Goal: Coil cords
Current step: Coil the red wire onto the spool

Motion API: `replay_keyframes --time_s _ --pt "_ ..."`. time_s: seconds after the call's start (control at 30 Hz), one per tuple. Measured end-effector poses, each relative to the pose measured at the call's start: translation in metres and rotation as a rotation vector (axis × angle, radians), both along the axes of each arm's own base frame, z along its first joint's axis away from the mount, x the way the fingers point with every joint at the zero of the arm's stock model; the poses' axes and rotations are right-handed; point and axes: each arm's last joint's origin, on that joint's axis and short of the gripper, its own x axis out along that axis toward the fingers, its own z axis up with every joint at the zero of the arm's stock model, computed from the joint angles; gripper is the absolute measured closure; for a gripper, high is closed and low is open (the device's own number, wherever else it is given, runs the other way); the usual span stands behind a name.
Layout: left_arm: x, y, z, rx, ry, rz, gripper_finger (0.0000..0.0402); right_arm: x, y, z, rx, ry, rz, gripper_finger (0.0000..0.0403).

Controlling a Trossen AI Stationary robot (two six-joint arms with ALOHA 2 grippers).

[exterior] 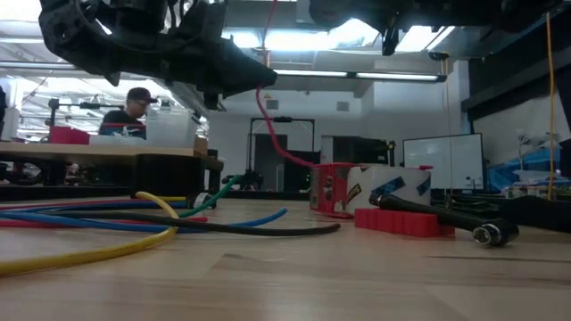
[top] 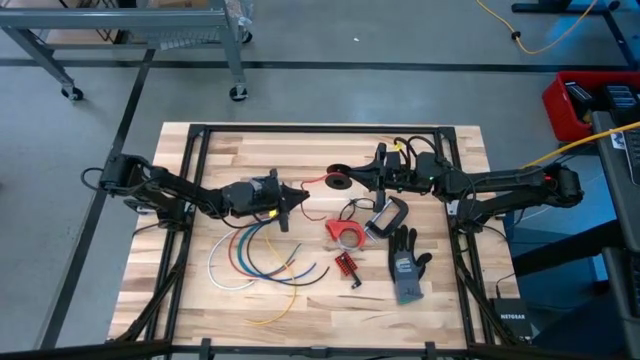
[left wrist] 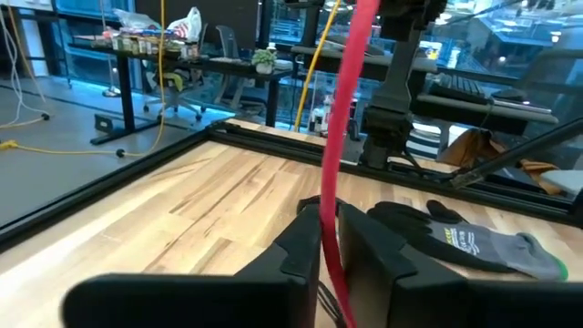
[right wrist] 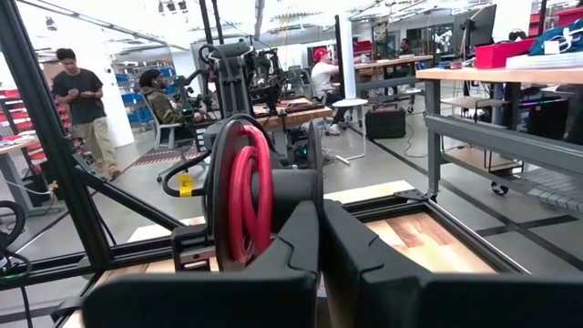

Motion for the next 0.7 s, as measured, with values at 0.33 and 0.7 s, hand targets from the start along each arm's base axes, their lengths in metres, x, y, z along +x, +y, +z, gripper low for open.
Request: replay_keyframes --time_s 0.33,0.7 --pt "0.0 0.001 0.0 -0.155 -0.047 0.055 0.0397 -0.001 -0.003 0.005 0.005 -0.053 -0.118 0.04" --pt "0.029 0.009 0.015 -0.289 0.087 0.151 0.04 0.009 -0.006 0.007 -0.019 -0.168 -0.172 0.04"
